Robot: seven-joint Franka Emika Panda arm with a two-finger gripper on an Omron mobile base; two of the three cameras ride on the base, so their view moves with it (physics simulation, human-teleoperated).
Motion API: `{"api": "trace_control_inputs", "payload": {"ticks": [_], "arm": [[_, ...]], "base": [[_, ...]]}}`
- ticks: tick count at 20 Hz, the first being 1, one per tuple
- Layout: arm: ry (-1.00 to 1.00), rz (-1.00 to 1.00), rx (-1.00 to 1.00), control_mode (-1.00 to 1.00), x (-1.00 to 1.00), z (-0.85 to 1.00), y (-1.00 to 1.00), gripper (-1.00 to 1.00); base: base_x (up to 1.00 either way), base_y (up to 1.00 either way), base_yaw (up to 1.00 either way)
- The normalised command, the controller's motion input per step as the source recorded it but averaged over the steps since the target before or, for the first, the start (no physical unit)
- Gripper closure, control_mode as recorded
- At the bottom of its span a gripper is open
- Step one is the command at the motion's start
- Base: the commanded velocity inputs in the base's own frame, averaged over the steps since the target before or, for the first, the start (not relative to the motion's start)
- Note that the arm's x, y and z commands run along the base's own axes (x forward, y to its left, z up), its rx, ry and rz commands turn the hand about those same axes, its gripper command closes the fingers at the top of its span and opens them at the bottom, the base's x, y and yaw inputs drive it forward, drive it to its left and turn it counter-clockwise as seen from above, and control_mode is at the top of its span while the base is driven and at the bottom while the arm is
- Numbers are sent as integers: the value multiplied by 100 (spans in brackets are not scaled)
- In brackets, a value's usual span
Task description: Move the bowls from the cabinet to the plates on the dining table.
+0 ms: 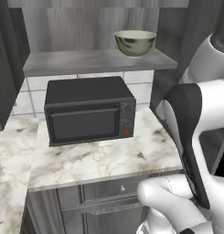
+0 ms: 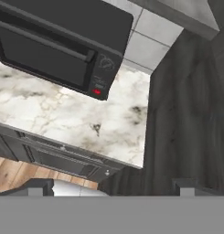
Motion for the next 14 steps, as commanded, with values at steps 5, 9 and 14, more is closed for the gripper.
{"api": "trace_control_inputs", "payload": {"ticks": [5, 9, 14], "arm": [[-10, 8, -17, -100, 19, 2, 0, -100], [-3, 3, -6, -100, 13, 27, 0, -100], [0, 2, 0, -100, 17, 40, 0, -100]], "base": [[0, 0, 0], [0, 0, 0], [0, 0, 0]]}}
